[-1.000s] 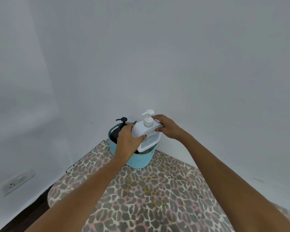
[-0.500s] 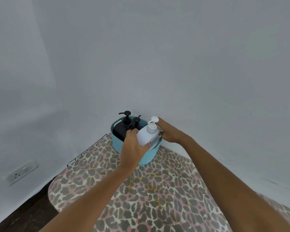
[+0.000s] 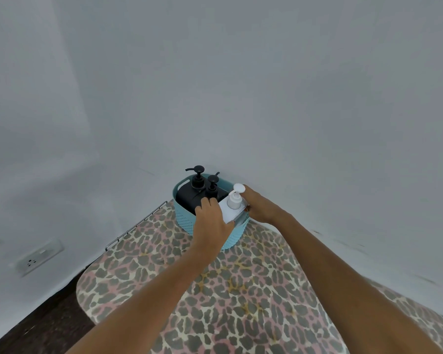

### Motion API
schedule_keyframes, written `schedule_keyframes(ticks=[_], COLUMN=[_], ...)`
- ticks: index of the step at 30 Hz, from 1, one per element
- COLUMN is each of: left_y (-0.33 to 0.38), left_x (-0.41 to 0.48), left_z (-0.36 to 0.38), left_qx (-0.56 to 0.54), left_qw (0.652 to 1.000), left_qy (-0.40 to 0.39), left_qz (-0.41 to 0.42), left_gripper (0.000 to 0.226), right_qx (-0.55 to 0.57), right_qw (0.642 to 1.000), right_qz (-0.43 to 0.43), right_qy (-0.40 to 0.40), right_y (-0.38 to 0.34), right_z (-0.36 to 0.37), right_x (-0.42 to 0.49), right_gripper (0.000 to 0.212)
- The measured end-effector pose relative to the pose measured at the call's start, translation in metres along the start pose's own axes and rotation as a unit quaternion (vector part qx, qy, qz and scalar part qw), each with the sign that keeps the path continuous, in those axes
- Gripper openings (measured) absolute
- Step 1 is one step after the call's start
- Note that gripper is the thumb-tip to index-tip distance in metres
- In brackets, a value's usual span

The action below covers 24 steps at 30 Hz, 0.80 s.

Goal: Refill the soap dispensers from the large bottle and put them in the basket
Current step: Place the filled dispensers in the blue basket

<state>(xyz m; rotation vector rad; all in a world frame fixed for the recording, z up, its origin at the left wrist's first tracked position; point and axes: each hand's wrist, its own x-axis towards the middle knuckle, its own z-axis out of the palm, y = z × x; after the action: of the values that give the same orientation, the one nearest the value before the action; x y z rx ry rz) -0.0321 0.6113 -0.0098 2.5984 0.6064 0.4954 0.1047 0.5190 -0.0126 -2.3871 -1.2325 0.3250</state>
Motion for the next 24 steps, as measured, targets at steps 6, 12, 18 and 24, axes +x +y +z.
schedule_keyframes(ticks=[6, 12, 18, 24], left_y=[0.004, 0.006, 0.008, 0.012], left_x=[-0.001, -0.001, -0.003, -0.007], left_z=[-0.003, -0.006, -0.006, -0.015], left_qx=[0.067, 0.025, 0.029, 0.033], left_qw=[0.997, 0.999, 0.999, 0.998], left_qy=[-0.007, -0.029, -0.041, -0.047], left_qz=[0.021, 0.000, -0.007, -0.012], left_gripper=[0.046, 0.043, 0.037, 0.032], right_qx=[0.030, -0.024, -0.104, 0.097], right_qw=[0.998, 0.995, 0.991, 0.970], right_qz=[-0.011, -0.015, 0.083, 0.109], right_qy=[0.045, 0.091, 0.026, 0.196], right_y=[-0.009, -0.015, -0.023, -0.022], right_z=[0.006, 0.015, 0.020, 0.028], right_x=[-0.006, -0.008, -0.013, -0.040], right_gripper=[0.058, 0.061, 0.067, 0.048])
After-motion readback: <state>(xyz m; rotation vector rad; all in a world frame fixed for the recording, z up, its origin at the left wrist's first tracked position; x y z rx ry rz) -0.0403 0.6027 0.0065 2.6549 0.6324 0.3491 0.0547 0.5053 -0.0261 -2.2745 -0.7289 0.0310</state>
